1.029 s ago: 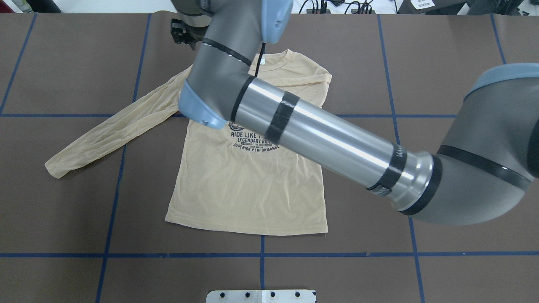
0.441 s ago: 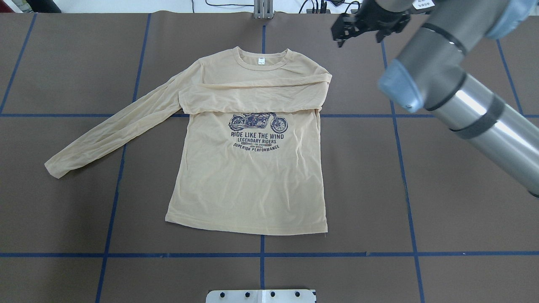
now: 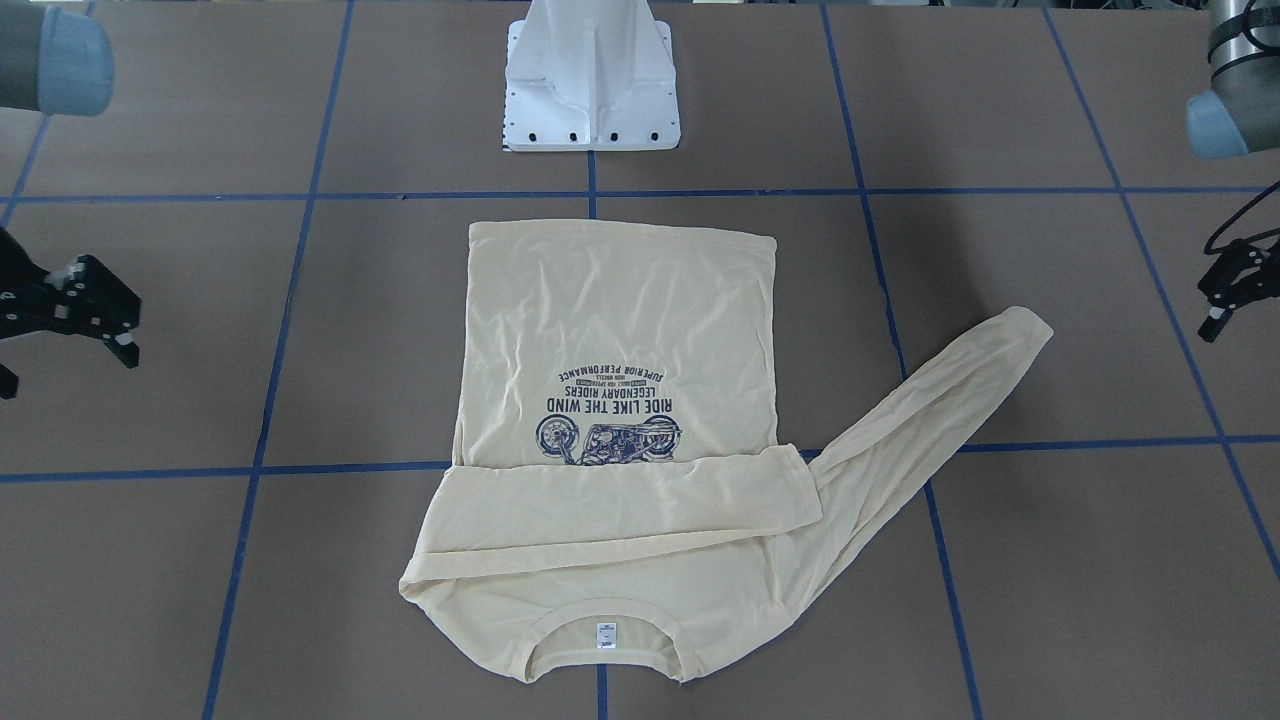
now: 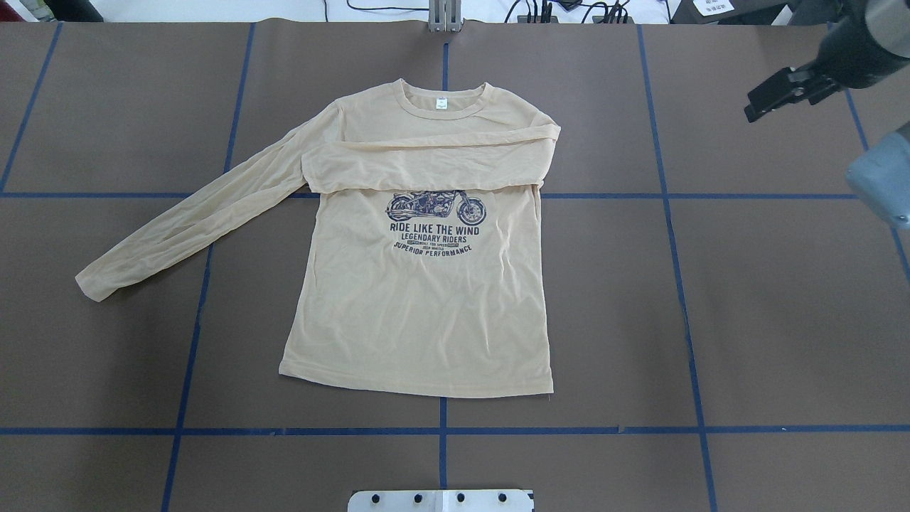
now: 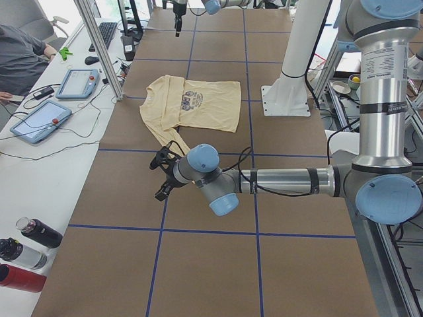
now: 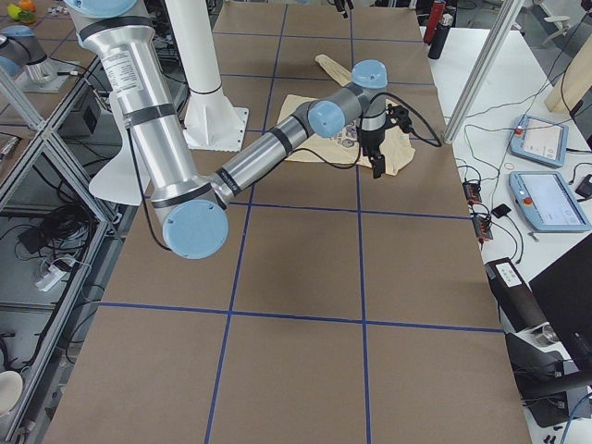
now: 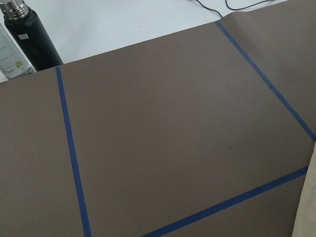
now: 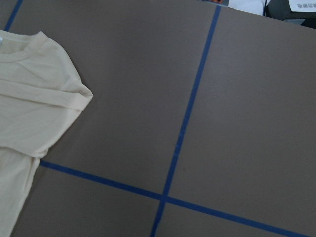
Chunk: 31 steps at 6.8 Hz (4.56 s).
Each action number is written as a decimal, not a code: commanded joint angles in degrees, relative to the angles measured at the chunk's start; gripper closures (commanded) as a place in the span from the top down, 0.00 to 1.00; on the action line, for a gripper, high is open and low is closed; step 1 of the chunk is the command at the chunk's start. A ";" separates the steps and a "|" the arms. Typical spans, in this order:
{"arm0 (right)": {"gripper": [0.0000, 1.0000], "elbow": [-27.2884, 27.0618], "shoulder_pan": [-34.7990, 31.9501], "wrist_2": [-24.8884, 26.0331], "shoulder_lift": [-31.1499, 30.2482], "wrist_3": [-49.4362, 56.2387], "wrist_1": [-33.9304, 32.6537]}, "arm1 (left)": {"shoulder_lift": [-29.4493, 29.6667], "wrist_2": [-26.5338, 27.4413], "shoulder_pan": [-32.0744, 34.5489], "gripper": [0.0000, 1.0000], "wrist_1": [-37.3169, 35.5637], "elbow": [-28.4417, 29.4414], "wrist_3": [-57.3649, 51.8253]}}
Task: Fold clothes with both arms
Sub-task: 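Release the sleeve and raise the right gripper away from the shirt, then move the left gripper to the cuff of the other sleeve and grasp, then lift the sleeve with the left gripper and lay it across the chest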
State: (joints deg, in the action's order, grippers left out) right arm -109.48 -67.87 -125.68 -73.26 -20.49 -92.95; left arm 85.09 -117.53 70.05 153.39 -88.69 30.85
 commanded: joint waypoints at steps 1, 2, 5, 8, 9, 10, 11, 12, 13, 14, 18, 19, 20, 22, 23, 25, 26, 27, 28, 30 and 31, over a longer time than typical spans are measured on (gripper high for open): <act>0.99 -1.18 -2.36 -1.67 -3.47 4.05 0.13 | 0.25 7.56 -7.71 0.93 6.54 4.12 8.49; 0.99 -1.18 -2.36 -1.67 -3.47 4.05 0.13 | 0.25 8.11 -10.44 0.84 9.88 5.71 12.53; 0.99 -1.18 -2.36 -1.58 -3.56 3.96 0.57 | -0.01 15.55 -20.37 0.78 11.85 5.81 22.56; 0.99 -1.18 -2.36 -1.50 -3.56 3.79 0.92 | -3.25 15.85 -21.71 0.56 12.02 4.94 21.97; 0.99 -1.18 -2.36 -1.50 -3.65 3.70 0.92 | -3.79 15.85 -22.24 0.53 12.20 4.76 21.97; 0.99 -1.18 -2.36 -1.50 -3.65 3.52 1.01 | -4.05 15.76 -22.85 0.53 12.37 4.41 22.06; 0.99 -1.18 -2.36 -1.50 -3.65 3.52 0.93 | -4.23 15.84 -23.64 0.53 12.29 4.41 22.32; 0.99 -1.18 -2.36 -1.50 -3.65 3.44 0.92 | -4.23 15.85 -24.00 0.53 12.29 4.49 22.32; 0.99 -1.00 -2.36 -1.50 -3.65 3.52 0.92 | -4.23 15.85 -24.26 0.52 12.29 4.49 22.32; 0.99 -1.00 -2.36 -1.50 -3.65 3.70 0.92 | -4.23 15.85 -24.35 0.48 12.29 4.49 22.24; 0.99 -1.00 -2.36 -1.50 -3.65 3.26 0.92 | -4.75 15.85 -25.49 0.42 12.29 4.49 22.23; 0.99 -1.00 -2.36 -1.50 -3.65 3.17 0.92 | -4.84 15.85 -25.67 0.42 12.29 4.49 22.23; 0.99 -1.00 -2.36 -1.50 -3.65 3.17 0.92 | -4.85 15.85 -25.76 0.42 12.38 4.41 22.23; 0.99 -1.09 -2.36 -1.50 -3.65 3.08 0.92 | -4.85 15.85 -25.76 0.19 12.38 4.41 22.32; 0.99 -1.09 -2.36 -1.50 -3.65 3.08 0.92 | -4.85 15.76 -25.76 0.00 12.38 4.41 22.32; 0.99 -1.09 -2.36 -1.50 -3.65 3.08 0.92 | -5.28 15.67 -25.67 0.00 12.46 4.14 22.06; 0.99 -1.00 -2.36 -1.50 -3.65 3.17 0.92 | -5.46 15.32 -25.58 0.00 12.46 3.27 21.80; 0.99 -0.91 -2.27 -1.50 -3.65 3.08 0.92 | -4.59 14.53 -25.41 0.00 11.68 3.18 20.84; 0.99 -0.91 -2.27 -1.50 -3.65 3.08 1.01 | -3.71 12.96 -23.32 0.00 8.89 2.91 17.87; 0.99 -0.91 -2.27 -1.41 -3.65 3.00 0.92 | 5.48 9.53 -15.42 0.00 -5.21 0.04 9.63; 0.99 -0.83 -2.27 -1.41 -3.65 3.00 0.92 | 8.57 9.17 -14.08 0.00 -14.77 -4.43 7.40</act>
State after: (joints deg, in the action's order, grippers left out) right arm -110.39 -70.14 -127.12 -76.90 -17.48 -92.01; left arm 89.53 -107.47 53.47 148.85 -89.02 41.97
